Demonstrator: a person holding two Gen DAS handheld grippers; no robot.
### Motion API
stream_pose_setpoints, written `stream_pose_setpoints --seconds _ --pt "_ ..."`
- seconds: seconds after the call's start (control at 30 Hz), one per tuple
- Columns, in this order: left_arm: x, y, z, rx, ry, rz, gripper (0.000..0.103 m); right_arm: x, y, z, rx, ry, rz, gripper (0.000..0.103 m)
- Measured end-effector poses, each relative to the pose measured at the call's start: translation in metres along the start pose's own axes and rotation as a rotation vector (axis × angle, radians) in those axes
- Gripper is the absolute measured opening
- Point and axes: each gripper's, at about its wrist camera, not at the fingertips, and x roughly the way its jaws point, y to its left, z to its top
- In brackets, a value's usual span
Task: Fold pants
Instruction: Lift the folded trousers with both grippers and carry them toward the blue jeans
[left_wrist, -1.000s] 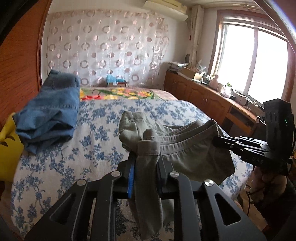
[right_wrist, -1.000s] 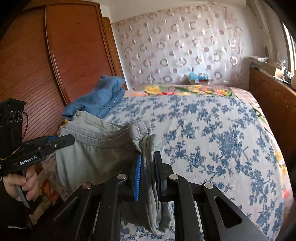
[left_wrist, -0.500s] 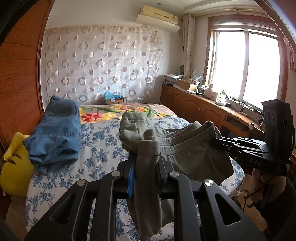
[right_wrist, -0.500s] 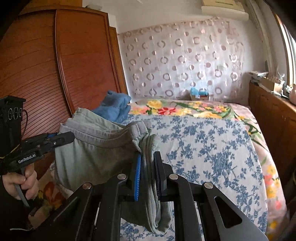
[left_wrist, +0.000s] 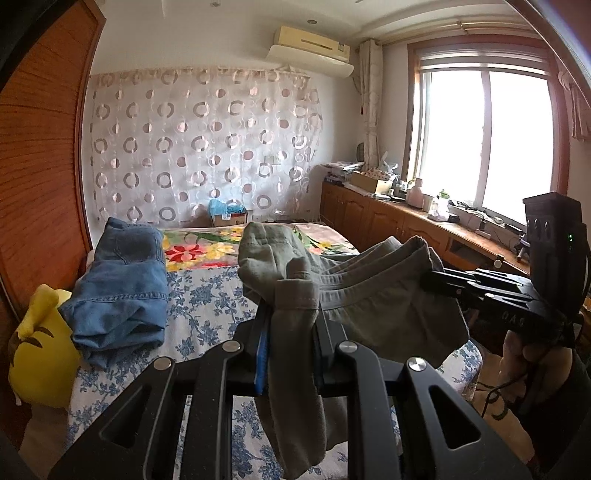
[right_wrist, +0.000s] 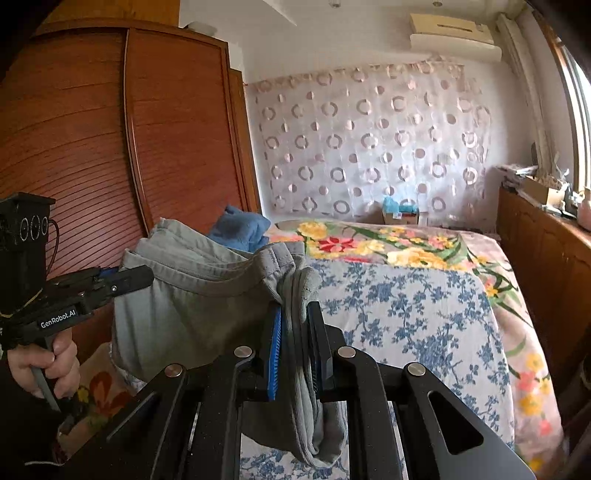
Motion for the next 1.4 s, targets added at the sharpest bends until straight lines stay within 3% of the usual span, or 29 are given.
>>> stream_pose_setpoints --seconds 0.43,0.97,1.4 --pt "0.009 0.026 0.009 -0.029 0.008 0.032 0.02 0.04 -0.004 0.016 -0.02 0.014 0.038 0.014" --pt "0.06 0.083 0.016 -0.105 0.051 0.1 0.02 0.15 -0.027 0.059 -0.082 0.082 0.113 0.013" --pt "0.071 0.109 0.038 -0.093 0.028 0.153 0.02 0.2 -0.033 0.096 -0.123 0.075 0.143 0.014"
